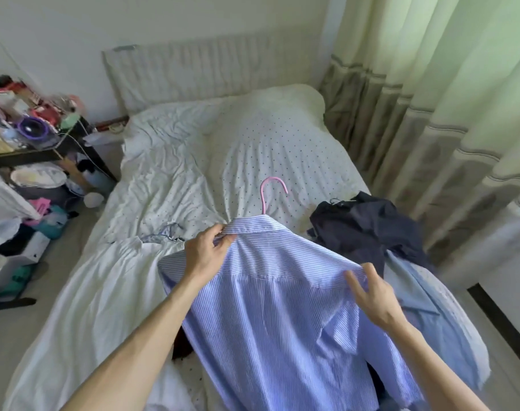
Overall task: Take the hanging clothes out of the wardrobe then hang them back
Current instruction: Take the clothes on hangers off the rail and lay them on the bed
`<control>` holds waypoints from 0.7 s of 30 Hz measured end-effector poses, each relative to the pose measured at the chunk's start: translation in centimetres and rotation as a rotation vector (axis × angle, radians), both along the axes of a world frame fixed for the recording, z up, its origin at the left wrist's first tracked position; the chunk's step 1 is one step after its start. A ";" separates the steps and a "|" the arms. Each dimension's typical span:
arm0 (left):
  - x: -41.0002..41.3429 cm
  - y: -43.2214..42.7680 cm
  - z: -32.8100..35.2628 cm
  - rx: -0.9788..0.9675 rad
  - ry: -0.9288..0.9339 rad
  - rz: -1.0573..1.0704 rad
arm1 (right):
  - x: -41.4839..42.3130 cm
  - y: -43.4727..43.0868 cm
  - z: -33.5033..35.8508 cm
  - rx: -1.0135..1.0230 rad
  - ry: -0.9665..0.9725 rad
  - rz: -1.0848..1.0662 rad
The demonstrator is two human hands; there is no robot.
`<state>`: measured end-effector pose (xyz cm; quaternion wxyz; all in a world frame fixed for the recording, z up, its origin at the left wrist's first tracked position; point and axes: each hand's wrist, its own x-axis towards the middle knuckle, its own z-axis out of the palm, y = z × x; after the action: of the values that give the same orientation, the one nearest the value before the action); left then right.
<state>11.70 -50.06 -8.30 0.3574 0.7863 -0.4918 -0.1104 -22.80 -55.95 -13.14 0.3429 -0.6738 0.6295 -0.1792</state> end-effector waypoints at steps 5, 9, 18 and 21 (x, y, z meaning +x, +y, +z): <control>5.8 -7.7 -6.4 0.148 -0.032 0.070 | 7.0 -5.9 -5.5 0.237 -0.270 -0.144; 10.3 -14.9 -14.1 0.348 -0.077 0.003 | 13.0 -11.3 -10.8 0.377 -0.434 -0.332; 14.9 -25.9 -30.4 0.559 -0.013 -0.040 | 17.7 -20.7 -22.6 0.474 -0.281 -0.391; 15.8 -28.1 -34.8 0.602 -0.026 0.007 | 17.4 -21.7 -25.6 0.455 -0.079 -0.242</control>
<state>27.53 -78.15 -43.09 0.1025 0.8599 -0.4387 -0.2400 -5.36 -77.68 -38.72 0.4860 -0.4917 0.7157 -0.0991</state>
